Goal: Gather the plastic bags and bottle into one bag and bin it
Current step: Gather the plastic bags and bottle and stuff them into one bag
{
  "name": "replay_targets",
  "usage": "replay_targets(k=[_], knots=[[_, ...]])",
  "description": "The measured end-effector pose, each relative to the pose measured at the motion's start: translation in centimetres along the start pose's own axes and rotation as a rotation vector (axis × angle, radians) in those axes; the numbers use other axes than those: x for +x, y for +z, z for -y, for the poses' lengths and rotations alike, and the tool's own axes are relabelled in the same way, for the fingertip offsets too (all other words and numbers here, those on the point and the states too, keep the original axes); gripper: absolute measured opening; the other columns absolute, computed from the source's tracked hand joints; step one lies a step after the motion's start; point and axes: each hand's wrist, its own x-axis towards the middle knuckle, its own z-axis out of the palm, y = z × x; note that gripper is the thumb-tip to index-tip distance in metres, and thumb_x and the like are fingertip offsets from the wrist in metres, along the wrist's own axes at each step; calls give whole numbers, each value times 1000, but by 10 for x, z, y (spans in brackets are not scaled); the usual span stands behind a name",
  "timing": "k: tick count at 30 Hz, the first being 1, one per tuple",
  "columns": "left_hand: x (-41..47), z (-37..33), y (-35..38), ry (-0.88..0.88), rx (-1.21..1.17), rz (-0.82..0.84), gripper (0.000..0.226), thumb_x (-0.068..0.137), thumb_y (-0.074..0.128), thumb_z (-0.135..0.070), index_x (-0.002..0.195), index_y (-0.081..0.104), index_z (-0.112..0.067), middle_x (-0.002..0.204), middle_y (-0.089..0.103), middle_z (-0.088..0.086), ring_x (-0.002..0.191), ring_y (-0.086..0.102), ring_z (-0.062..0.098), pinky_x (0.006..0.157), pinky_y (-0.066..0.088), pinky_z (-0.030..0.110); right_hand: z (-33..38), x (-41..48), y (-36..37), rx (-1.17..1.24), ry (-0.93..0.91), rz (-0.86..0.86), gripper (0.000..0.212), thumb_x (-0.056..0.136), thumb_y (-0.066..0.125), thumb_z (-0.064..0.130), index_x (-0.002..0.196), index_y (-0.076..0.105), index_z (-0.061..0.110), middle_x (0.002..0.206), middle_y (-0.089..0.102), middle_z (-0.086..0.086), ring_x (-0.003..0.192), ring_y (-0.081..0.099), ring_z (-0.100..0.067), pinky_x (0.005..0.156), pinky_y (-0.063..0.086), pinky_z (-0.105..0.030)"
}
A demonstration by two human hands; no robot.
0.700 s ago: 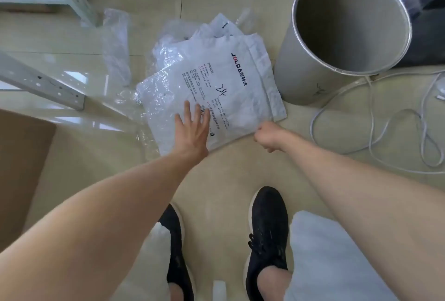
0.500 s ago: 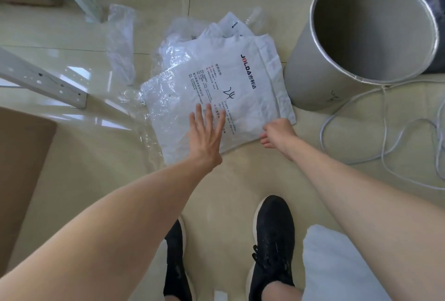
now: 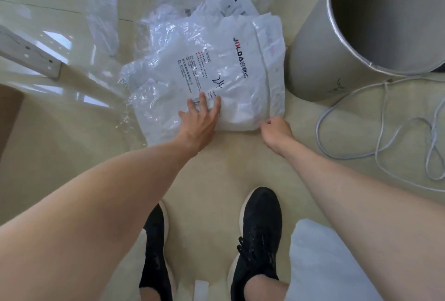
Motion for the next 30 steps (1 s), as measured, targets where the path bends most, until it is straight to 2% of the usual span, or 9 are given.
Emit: replay_targets(k=[3, 7, 9, 13, 16, 18, 21, 27, 30], knots=[[-10, 2, -9, -41, -71, 3, 72, 90, 45, -5, 154, 13, -12, 154, 24, 23, 128, 38, 49, 82, 49, 56, 8, -13, -9, -52, 4, 26, 13, 90, 41, 17, 81, 48, 13, 96, 53, -15, 82, 48, -26, 71, 35, -29], [-16, 11, -44, -26, -348, -29, 60, 88, 39, 10, 143, 25, -8, 126, 44, 19, 102, 56, 44, 74, 49, 50, 28, -31, -28, -67, 15, 21, 32, 93, 43, 17, 120, 56, 6, 129, 58, -18, 113, 57, -36, 83, 40, -30], [-19, 17, -73, -22, -478, -37, 51, 89, 36, 8, 135, 29, -10, 121, 44, 19, 96, 57, 45, 74, 45, 48, 37, -42, -41, -118, 7, 28, 36, 92, 45, 16, 125, 56, 6, 133, 58, -17, 118, 57, -37, 87, 43, -33], [-26, 36, -131, -81, -728, -143, 46, 84, 33, 2, 129, 36, -10, 124, 50, 16, 103, 54, 39, 89, 45, 48, 59, -61, -63, -135, -35, 32, 20, 91, 49, 11, 104, 63, 10, 120, 63, -20, 108, 62, -37, 86, 49, -36], [-40, 52, -174, -196, -952, -329, 34, 79, 37, -3, 112, 45, -10, 100, 57, 7, 86, 50, 29, 71, 41, 33, 76, -72, -70, 21, -38, 73, 18, 90, 44, 6, 76, 52, 15, 88, 58, -15, 68, 55, -27, 74, 53, -41], [-54, 65, -197, -274, -1006, -433, 26, 79, 39, -6, 104, 45, -8, 83, 53, 2, 77, 49, 28, 62, 36, 32, 87, -79, -73, 1, -78, 110, 13, 87, 46, 10, 85, 59, 14, 87, 59, -10, 67, 54, -25, 75, 54, -40], [-76, 93, -213, -334, -911, -456, 28, 78, 38, -9, 105, 44, -6, 86, 55, 10, 77, 52, 33, 61, 39, 35, 104, -94, -77, -260, -191, 131, 18, 85, 53, 21, 101, 59, 14, 108, 61, -6, 93, 57, -29, 80, 50, -34], [-111, 135, -233, -501, -1010, -526, 25, 81, 41, -24, 105, 40, -15, 95, 54, 9, 85, 54, 32, 70, 43, 38, 145, -136, -72, -829, -432, 156, 31, 88, 41, 8, 117, 53, 8, 121, 57, -10, 107, 57, -33, 83, 46, -37], [-119, 148, -232, -489, -1039, -494, 52, 82, 47, -50, 117, 43, -12, 106, 52, 6, 97, 55, 31, 87, 49, 45, 157, -145, -58, -1016, -511, 177, 33, 89, 41, 4, 120, 51, 7, 123, 55, -12, 114, 57, -34, 78, 40, -36]])
